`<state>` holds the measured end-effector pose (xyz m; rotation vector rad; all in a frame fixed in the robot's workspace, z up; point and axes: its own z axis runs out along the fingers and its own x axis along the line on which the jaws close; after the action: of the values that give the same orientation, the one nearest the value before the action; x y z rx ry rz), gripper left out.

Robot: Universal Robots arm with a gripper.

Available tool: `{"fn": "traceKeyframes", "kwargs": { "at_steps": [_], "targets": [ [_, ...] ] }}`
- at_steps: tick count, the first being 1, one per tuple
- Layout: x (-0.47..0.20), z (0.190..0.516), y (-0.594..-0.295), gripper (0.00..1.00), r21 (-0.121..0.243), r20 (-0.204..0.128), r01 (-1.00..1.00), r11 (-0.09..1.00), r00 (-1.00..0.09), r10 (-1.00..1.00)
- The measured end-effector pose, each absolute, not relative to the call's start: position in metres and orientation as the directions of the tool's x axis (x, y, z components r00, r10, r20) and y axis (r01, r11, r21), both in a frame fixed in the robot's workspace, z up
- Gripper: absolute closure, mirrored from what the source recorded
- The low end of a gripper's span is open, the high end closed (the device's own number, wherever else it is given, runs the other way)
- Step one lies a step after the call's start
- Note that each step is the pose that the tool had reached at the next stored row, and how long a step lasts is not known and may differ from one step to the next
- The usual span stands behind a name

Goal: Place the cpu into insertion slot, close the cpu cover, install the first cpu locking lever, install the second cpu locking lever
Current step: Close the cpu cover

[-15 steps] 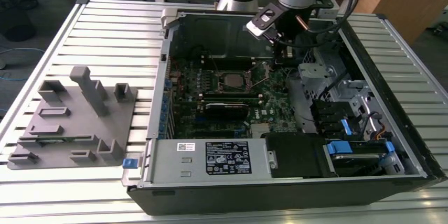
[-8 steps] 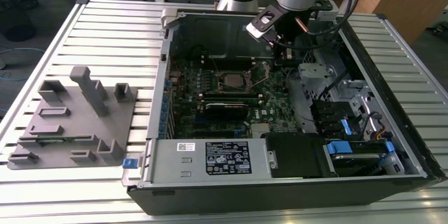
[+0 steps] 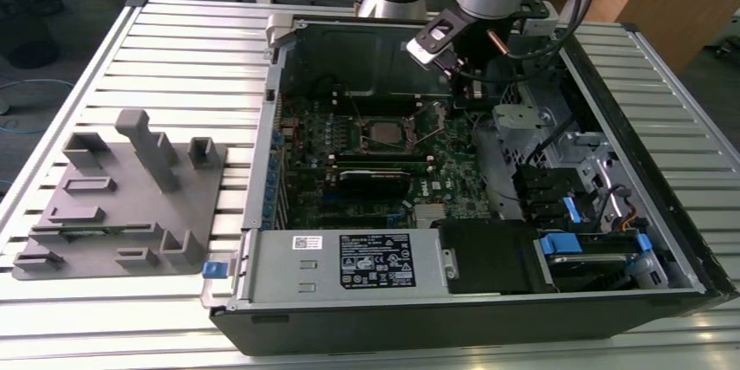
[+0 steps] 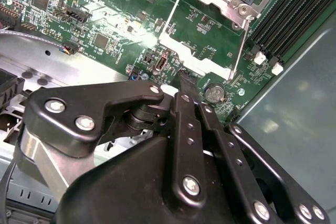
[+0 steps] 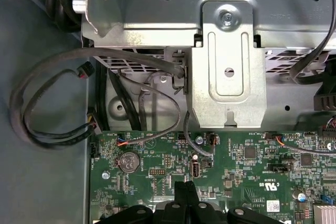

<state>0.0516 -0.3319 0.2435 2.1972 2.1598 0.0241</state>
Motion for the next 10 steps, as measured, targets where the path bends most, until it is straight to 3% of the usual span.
{"fn": "traceKeyframes", "kwargs": {
  "at_steps": [10],
  "targets": [
    [0.0516,0.2391,-0.3319,0.89,0.054,-0.031,0.998,-0.016,0.018,0.999]
  ]
}}
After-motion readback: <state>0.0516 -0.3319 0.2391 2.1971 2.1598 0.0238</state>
